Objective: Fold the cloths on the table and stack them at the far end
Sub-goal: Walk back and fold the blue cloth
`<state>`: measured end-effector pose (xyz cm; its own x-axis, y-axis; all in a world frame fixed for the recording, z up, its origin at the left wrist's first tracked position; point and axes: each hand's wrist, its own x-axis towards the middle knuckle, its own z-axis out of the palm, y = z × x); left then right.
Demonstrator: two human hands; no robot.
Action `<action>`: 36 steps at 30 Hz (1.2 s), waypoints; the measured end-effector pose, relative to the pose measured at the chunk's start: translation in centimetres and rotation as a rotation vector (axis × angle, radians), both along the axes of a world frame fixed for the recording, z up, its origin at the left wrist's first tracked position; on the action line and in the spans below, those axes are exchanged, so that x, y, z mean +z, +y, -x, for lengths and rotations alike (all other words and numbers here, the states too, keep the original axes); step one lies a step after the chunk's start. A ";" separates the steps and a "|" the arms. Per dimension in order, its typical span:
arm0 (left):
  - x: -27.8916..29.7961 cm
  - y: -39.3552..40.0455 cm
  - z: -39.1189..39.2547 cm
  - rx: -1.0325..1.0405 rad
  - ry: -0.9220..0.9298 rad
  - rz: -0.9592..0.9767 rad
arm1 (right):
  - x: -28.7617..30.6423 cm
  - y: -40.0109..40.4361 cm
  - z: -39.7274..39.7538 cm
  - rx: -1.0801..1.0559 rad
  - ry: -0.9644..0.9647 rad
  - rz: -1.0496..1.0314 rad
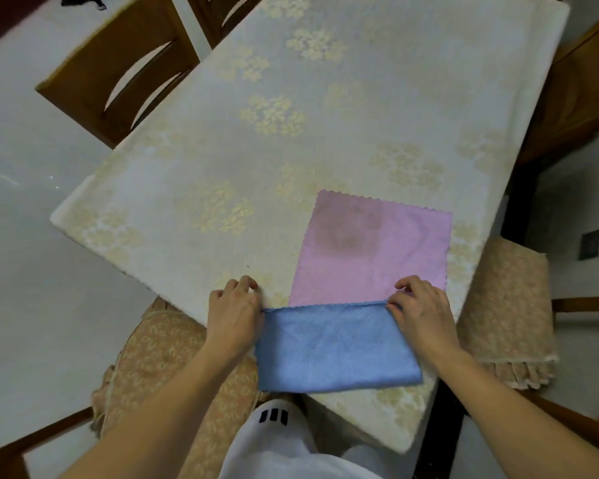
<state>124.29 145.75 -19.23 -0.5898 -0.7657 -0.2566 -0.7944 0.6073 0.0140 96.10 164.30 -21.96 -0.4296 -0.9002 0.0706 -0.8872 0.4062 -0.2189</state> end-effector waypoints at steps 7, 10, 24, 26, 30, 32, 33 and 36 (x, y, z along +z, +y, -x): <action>0.0 0.1 0.0 0.054 0.018 -0.006 | -0.6 -0.5 -0.8 -0.033 -0.003 0.015; -0.2 0.8 -0.1 0.046 0.096 0.012 | -0.5 -0.8 -2.2 -0.051 0.008 0.095; -6.5 11.1 2.6 -0.272 0.311 -0.025 | -4.8 2.6 -9.8 0.144 -0.030 -0.174; -6.5 10.9 2.6 -0.269 0.303 -0.020 | -4.7 2.6 -9.6 0.148 -0.022 -0.168; -6.6 9.7 0.5 -0.144 0.251 -0.005 | -4.4 4.8 -8.1 0.055 -0.020 -0.136; -6.8 8.9 -0.1 -0.155 0.216 0.005 | -4.5 5.6 -7.4 0.040 -0.007 -0.159; -6.8 8.8 -0.2 -0.165 0.204 0.005 | -4.5 5.7 -7.2 0.043 -0.006 -0.169; -6.6 8.9 -0.3 -0.191 0.178 0.002 | -4.3 5.7 -7.4 0.048 -0.006 -0.183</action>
